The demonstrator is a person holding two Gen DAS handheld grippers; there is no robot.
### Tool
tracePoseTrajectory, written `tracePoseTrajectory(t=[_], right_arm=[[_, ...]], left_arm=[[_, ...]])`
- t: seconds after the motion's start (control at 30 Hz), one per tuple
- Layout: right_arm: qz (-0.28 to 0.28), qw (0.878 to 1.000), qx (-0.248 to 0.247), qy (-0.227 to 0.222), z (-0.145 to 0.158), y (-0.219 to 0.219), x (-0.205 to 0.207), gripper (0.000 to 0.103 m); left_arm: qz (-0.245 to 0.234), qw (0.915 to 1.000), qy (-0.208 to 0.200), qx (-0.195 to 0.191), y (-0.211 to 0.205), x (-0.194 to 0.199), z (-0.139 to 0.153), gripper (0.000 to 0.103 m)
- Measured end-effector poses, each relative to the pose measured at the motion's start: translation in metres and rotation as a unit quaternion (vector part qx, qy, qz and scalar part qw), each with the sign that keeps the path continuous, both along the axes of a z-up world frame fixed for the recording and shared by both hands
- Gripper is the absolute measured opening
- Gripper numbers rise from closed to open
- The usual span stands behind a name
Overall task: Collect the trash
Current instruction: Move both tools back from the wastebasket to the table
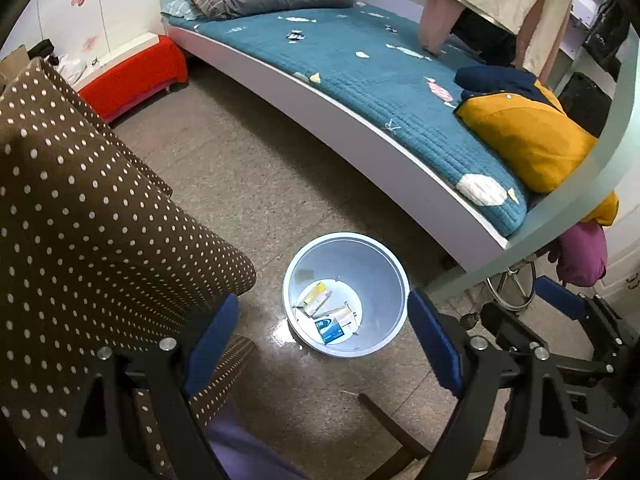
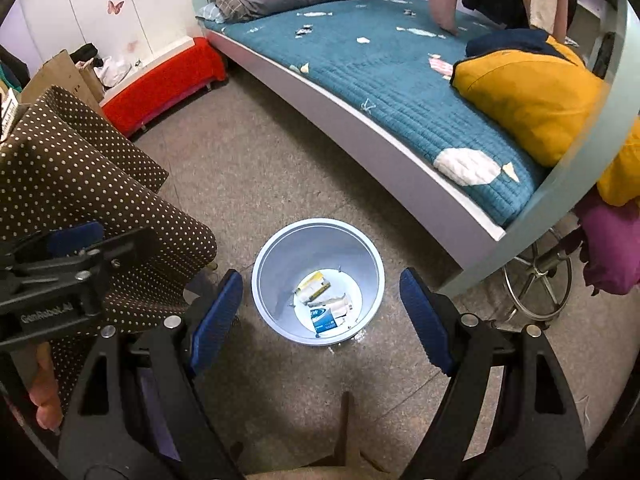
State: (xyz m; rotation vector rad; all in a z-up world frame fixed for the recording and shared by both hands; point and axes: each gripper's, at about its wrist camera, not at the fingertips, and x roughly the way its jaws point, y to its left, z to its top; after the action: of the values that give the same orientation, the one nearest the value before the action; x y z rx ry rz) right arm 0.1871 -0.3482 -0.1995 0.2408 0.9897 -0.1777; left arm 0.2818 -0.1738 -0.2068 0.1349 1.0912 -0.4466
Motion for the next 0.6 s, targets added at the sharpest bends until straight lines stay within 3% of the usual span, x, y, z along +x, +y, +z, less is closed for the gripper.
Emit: tracePoseTrajectory(t=[0.37,0.6], right_arm=[[-0.011,0.999,-0.007,-0.039,0.034,0.003,-0.026,0.08],[-0.004,0.996,-0.017,-0.082,0.064,0.01,-0.044,0.08]], left_arm=[[-0.013,0.9993,-0.031,-0.014,0.006,-0.024,0.032,0.084],[-0.018,0.9969,-0.076,-0.015,0.013,-0.045,0.064,0.084]])
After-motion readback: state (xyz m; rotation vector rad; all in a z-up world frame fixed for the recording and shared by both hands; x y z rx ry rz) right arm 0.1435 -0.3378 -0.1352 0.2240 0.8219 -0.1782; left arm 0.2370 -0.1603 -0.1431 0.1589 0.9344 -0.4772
